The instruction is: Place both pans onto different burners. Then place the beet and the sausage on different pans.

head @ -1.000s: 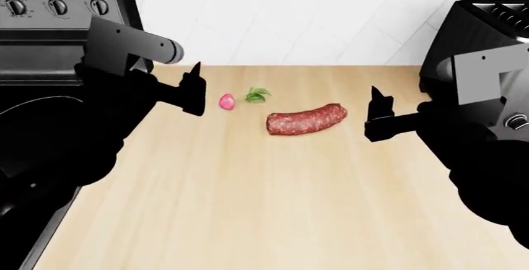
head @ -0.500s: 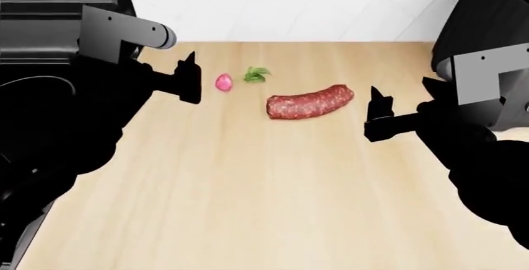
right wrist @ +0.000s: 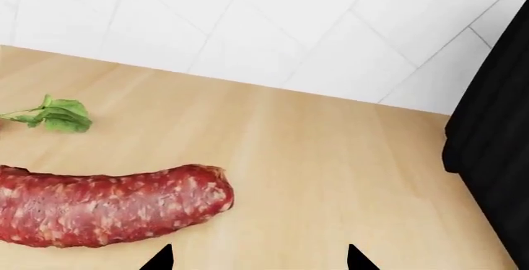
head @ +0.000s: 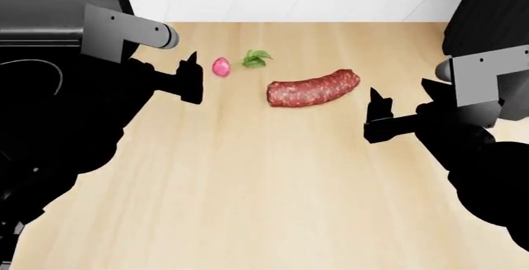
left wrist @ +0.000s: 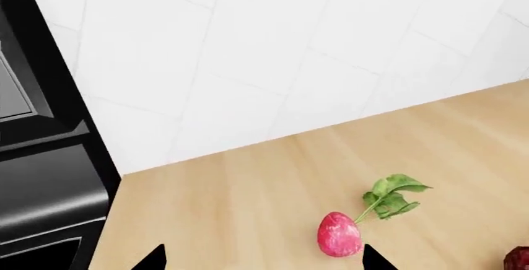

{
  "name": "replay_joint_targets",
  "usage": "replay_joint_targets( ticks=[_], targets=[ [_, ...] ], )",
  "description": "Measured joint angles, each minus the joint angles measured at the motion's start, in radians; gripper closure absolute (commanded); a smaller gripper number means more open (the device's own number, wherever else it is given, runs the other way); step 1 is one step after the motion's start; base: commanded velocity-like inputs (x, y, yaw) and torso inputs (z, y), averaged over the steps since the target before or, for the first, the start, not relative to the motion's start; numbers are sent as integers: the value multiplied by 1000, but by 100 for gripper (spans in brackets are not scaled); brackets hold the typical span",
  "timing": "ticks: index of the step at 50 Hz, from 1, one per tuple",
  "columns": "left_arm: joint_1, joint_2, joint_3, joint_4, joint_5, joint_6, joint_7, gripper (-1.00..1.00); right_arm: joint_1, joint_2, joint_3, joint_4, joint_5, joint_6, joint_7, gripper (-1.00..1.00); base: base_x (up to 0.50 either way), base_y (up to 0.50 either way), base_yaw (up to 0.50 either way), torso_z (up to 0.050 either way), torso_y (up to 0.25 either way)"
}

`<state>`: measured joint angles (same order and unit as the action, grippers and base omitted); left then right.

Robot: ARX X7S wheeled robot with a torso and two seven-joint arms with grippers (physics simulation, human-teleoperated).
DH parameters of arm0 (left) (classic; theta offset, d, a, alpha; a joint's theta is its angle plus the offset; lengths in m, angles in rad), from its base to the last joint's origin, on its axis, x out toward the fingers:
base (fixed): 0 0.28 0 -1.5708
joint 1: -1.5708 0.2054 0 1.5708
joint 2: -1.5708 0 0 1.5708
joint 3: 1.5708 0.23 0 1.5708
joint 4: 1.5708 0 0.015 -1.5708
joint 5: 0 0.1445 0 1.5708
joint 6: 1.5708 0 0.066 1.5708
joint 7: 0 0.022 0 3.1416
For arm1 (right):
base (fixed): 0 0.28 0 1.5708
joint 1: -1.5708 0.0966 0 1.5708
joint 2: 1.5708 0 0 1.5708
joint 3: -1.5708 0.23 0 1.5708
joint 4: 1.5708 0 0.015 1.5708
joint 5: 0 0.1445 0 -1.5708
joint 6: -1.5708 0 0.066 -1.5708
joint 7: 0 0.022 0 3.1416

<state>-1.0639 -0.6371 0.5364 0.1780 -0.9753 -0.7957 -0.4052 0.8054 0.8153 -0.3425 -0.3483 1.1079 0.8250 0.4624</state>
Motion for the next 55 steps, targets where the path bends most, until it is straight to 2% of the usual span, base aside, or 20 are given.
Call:
replay_joint_targets(
  ticks=[9,28,55],
  targets=[
    [-42,9,39,-30,9,-26,55,-100,-2,2,-1,1,-2,-4,-4,-100,0,0,0,0,0],
    [-215,79,195,-237,119,-52,278,-100,-7,5,3,7,-4,-16,-13,-100,0,0,0,0,0],
    [-329,211,341,-535,261,36,480,-100,-15,11,5,10,-9,-27,-16,-100,0,0,0,0,0]
  ],
)
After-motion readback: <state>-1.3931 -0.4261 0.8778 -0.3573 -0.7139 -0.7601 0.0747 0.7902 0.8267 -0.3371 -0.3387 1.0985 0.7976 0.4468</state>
